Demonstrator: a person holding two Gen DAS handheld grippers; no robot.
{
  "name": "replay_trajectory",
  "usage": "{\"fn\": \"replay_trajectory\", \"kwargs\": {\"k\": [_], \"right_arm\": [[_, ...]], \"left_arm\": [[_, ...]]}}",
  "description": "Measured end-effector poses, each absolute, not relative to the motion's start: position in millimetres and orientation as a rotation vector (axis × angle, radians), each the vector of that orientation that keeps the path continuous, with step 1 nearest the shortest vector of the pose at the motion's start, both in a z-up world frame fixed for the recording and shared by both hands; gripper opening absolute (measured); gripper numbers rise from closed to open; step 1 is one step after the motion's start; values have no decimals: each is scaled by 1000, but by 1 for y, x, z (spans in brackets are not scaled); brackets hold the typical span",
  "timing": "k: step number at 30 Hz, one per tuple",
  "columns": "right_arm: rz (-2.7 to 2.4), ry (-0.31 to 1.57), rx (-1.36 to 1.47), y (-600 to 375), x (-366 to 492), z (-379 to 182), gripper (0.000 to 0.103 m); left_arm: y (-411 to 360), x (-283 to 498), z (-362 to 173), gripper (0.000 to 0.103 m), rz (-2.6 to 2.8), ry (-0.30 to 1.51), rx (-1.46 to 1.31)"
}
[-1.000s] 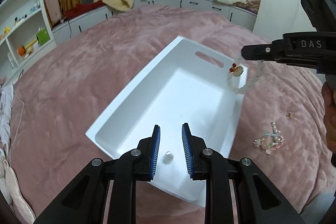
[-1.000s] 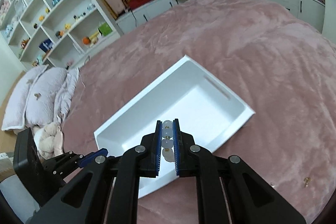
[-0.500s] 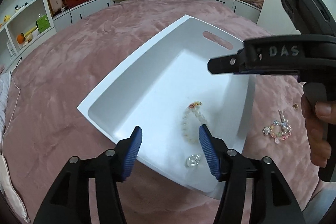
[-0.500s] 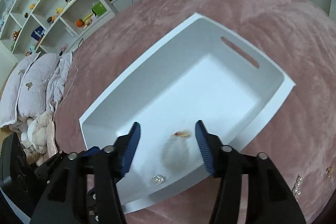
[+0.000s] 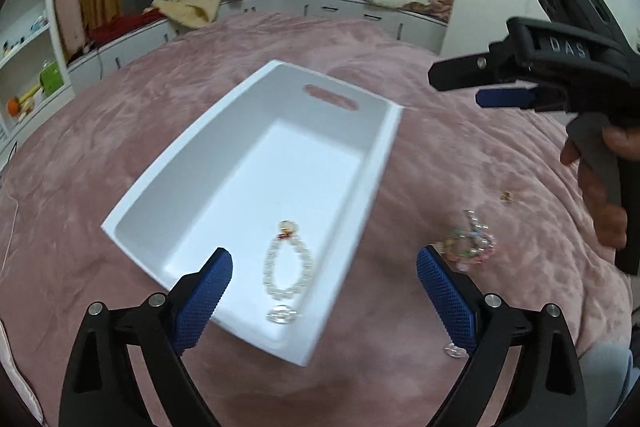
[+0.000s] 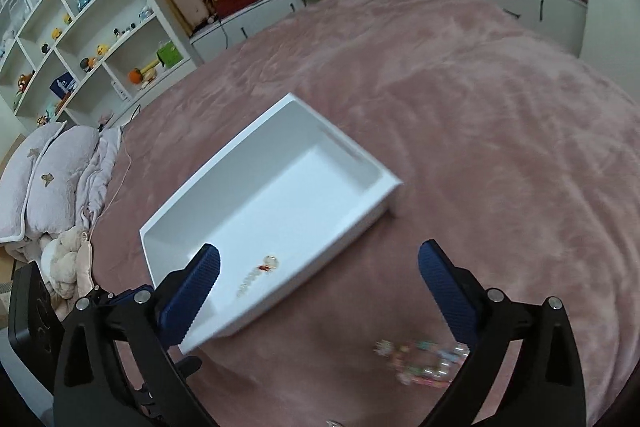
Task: Organize jewelry
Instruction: 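Open the right gripper to drop the bead bracelet into the tray, then move the right gripper to the gold heart charm and grasp it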
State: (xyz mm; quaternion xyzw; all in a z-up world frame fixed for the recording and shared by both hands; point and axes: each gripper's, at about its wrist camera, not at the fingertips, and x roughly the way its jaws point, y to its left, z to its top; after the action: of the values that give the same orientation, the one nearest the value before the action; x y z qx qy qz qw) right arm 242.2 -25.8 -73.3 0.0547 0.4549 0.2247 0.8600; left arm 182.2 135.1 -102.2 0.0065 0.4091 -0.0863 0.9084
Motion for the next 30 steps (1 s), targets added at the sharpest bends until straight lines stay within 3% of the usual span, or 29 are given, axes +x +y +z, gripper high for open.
{"fn": "replay_trajectory", "kwargs": {"k": [12,30], "right_arm": [[361,897,109,-110,208,-67,98],[232,925,128,-191,188,-143,98]], "left_arm": [[70,152,-110,95,-312,826,54],[19,126,-213,94,-386,922,95]]}}
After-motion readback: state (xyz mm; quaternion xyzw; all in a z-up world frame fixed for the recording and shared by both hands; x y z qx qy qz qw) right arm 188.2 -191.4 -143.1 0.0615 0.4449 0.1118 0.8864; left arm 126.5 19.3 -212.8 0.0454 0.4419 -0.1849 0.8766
